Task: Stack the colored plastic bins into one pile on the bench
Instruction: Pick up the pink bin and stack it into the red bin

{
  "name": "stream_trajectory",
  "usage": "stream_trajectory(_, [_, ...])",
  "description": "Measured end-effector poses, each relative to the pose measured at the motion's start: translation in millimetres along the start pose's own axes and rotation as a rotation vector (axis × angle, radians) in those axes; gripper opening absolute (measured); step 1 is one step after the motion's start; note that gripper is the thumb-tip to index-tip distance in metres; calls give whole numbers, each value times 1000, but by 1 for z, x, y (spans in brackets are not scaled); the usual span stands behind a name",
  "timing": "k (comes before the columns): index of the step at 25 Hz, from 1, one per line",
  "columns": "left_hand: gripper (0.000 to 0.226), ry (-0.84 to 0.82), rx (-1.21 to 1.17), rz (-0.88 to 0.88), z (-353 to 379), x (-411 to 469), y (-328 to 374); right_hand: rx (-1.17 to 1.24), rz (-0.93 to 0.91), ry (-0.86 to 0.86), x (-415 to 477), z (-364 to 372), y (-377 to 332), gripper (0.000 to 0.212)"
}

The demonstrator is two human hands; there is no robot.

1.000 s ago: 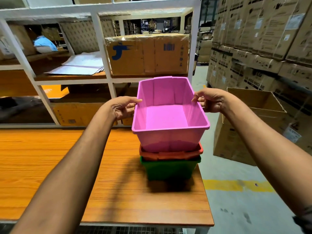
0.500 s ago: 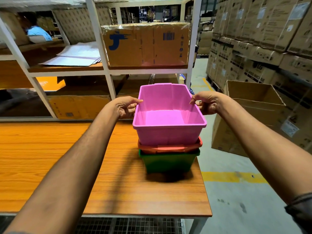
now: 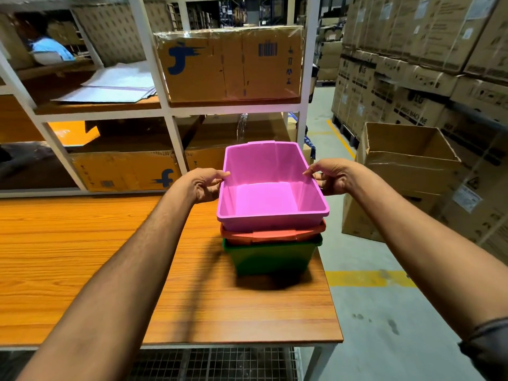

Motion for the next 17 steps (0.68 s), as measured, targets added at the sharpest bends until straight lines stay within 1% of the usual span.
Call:
stream_trajectory(4, [28, 55, -12, 56, -3, -6, -3, 9, -35, 39, -10, -2, 2, 15])
stream_trajectory(5, [21, 75, -21, 91, -3, -12, -3, 1, -70, 66, -14, -3, 2, 13])
stream_trajectory(7, [7, 134, -52, 178, -5, -27, -4, -10, -198, 141, -24, -6, 2, 12])
stream_trajectory(8, [9, 165, -73, 230, -7, -35, -5, -8, -283, 187, -31, -7, 1, 16])
stream_trajectory(10, [23, 222, -97, 346, -12, -50, -10, 0, -447, 246, -50, -8, 3, 27])
stream_trajectory(11, [29, 240, -101, 404, -14, -59, -15, 3, -521, 248, -62, -7, 7, 31])
stream_trajectory(14, [35, 274, -128, 584, -16, -94, -42, -31, -732, 190, -100, -1, 26, 37])
stream_trajectory(17, [38, 332, -130, 716, -14, -128, -74, -35, -823, 72, -129, 8, 51, 40])
Point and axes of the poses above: each hand's wrist, its own x-axis towards the middle knuckle, its own z-axis out of the palm, y = z × x, the point moved 1 cm from there along x, towards the middle knuckle, and after that the axes turned 12 degrees about y, right-handed, at the moved point
